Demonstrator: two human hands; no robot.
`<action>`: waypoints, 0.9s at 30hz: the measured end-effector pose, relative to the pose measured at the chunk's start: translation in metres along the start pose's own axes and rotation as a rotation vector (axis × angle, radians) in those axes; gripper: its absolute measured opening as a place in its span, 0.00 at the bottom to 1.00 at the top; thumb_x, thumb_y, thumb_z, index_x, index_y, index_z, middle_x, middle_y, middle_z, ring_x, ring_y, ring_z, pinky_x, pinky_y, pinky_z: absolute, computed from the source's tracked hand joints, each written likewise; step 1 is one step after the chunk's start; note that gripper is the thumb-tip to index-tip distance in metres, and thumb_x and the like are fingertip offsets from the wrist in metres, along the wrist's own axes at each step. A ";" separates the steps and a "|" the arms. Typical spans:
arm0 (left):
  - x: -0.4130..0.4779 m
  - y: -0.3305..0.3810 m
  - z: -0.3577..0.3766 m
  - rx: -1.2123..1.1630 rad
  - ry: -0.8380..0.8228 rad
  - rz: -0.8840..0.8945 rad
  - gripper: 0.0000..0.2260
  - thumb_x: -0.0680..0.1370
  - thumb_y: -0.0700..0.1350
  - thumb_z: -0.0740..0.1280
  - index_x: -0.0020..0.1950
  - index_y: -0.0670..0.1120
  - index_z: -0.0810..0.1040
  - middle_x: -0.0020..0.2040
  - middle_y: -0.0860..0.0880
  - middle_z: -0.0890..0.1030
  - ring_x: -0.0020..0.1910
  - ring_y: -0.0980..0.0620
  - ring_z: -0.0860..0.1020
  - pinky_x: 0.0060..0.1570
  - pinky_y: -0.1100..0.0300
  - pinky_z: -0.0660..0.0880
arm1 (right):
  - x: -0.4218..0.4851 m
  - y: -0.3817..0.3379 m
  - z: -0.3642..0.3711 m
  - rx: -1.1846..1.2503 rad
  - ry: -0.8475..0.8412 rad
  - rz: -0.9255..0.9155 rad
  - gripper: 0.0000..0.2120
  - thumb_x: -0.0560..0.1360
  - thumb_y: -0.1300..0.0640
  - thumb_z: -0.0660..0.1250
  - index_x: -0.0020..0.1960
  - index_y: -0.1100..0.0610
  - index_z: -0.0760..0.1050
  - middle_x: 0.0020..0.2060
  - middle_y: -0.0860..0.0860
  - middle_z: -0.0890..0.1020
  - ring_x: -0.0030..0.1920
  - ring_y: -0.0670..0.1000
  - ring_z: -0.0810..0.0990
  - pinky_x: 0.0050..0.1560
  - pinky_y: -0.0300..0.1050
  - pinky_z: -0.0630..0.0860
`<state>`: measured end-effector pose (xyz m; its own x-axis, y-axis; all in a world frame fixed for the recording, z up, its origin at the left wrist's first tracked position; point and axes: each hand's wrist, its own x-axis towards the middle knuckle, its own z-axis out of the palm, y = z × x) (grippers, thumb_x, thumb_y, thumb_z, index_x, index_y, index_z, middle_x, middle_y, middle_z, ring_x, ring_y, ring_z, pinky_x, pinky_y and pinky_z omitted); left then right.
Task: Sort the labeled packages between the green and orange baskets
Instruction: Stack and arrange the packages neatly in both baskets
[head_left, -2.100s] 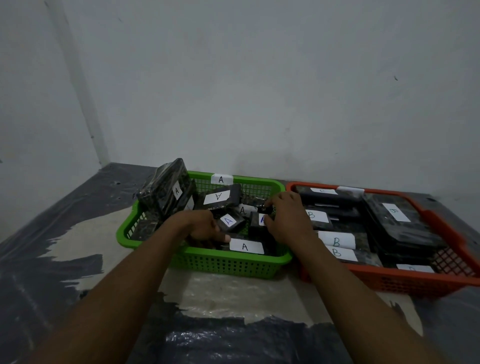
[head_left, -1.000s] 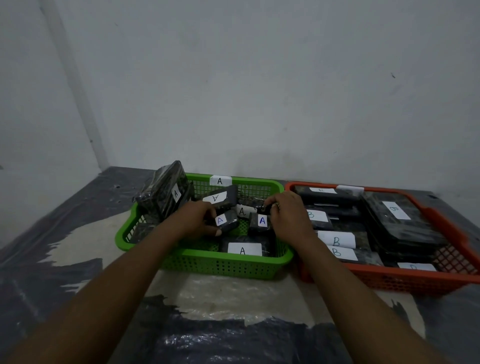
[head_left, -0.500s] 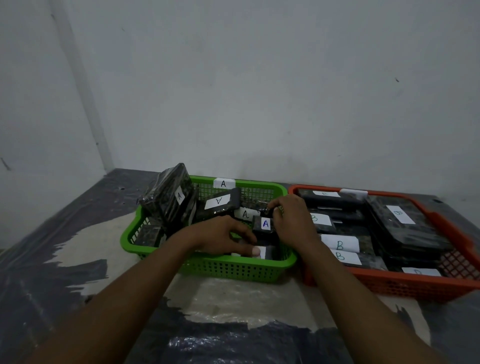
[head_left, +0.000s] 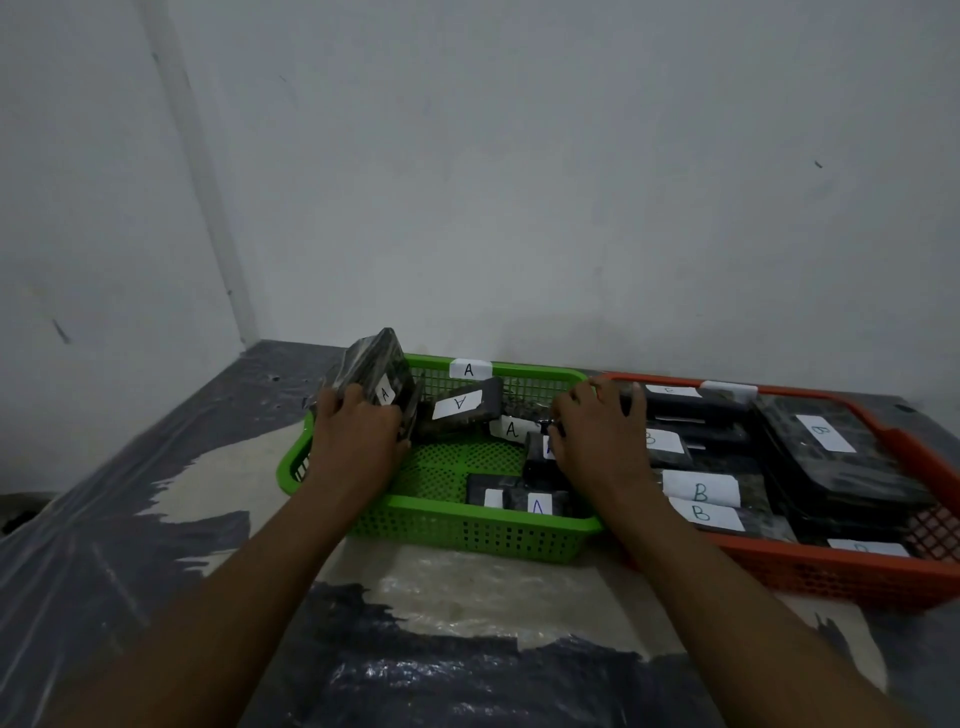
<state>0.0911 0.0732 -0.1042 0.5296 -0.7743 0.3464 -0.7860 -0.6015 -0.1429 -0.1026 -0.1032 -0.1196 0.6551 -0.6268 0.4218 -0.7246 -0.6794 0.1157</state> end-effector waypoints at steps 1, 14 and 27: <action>0.000 0.001 -0.001 -0.004 0.016 -0.008 0.12 0.78 0.56 0.66 0.55 0.52 0.81 0.49 0.49 0.82 0.62 0.46 0.71 0.60 0.49 0.58 | 0.000 -0.002 -0.002 -0.007 0.023 -0.033 0.14 0.79 0.46 0.61 0.62 0.50 0.75 0.64 0.50 0.75 0.71 0.56 0.66 0.72 0.62 0.58; -0.006 -0.039 -0.022 -0.641 0.375 0.108 0.10 0.83 0.41 0.61 0.62 0.47 0.79 0.54 0.47 0.82 0.48 0.48 0.79 0.47 0.54 0.75 | 0.046 -0.059 -0.027 1.358 -0.386 0.034 0.27 0.81 0.48 0.64 0.78 0.46 0.60 0.72 0.53 0.69 0.70 0.56 0.72 0.65 0.57 0.76; -0.003 -0.024 -0.014 -0.412 0.343 0.084 0.23 0.75 0.44 0.73 0.70 0.47 0.74 0.70 0.45 0.74 0.67 0.40 0.71 0.63 0.43 0.70 | 0.049 0.002 -0.032 0.837 -0.435 0.035 0.13 0.80 0.57 0.67 0.64 0.57 0.78 0.63 0.58 0.79 0.60 0.58 0.79 0.64 0.56 0.76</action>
<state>0.1040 0.0927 -0.0883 0.3794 -0.6661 0.6421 -0.9175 -0.3602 0.1686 -0.0791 -0.1229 -0.0697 0.7807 -0.6245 0.0206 -0.4668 -0.6049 -0.6451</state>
